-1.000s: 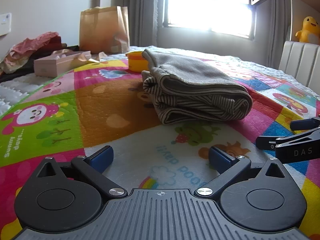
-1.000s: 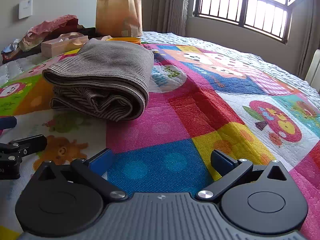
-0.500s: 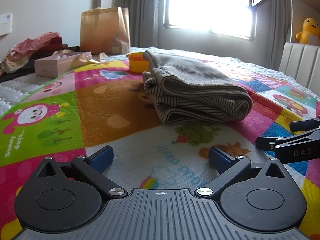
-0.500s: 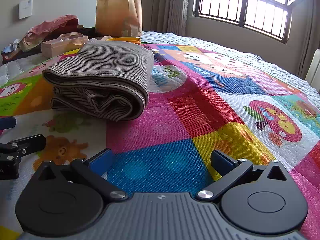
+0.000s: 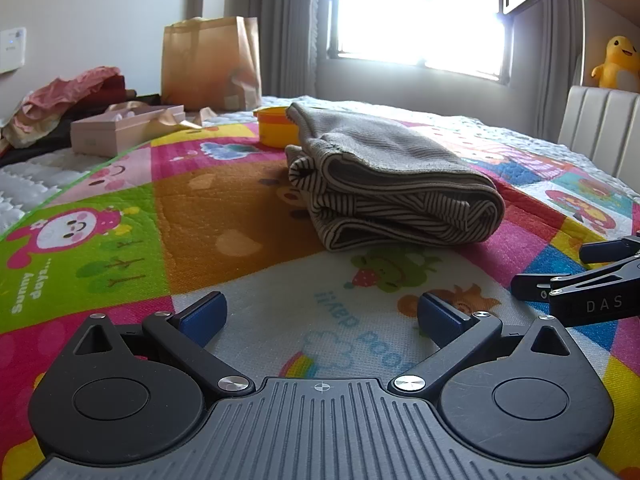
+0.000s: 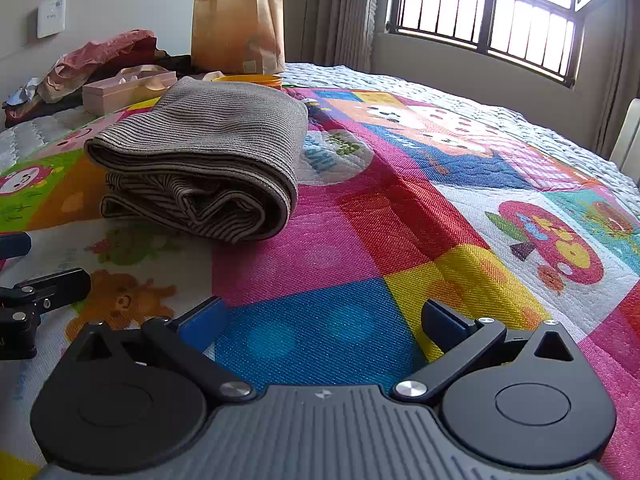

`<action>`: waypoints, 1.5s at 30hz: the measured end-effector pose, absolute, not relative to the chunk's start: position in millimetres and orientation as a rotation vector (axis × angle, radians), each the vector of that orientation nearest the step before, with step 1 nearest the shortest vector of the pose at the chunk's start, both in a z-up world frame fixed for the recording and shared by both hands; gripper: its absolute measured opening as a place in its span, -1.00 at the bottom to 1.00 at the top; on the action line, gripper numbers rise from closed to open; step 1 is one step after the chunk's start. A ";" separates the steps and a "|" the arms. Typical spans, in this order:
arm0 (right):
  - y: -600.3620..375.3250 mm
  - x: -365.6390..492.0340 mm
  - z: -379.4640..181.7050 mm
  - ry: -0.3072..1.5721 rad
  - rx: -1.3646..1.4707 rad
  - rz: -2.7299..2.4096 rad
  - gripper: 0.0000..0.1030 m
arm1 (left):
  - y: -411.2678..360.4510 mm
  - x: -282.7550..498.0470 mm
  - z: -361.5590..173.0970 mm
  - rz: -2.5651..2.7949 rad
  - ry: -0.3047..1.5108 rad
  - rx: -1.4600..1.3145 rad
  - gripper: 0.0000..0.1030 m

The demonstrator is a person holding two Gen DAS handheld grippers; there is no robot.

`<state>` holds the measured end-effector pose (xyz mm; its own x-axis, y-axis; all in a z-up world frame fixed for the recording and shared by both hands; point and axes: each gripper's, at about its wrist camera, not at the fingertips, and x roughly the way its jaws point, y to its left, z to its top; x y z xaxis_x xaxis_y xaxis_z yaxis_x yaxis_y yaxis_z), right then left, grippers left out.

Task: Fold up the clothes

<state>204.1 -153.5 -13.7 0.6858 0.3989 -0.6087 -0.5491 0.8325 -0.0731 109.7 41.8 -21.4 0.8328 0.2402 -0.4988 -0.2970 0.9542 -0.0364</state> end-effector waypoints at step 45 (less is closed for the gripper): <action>-152.8 203.6 -13.4 0.617 -0.259 0.538 1.00 | 41.8 110.5 -21.1 0.290 0.537 -0.113 1.00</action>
<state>203.6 -152.8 -13.4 0.6849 0.3994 -0.6094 -0.5495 0.8323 -0.0721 110.5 41.8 -21.1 0.8197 0.2426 -0.5189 -0.3012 0.9531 -0.0303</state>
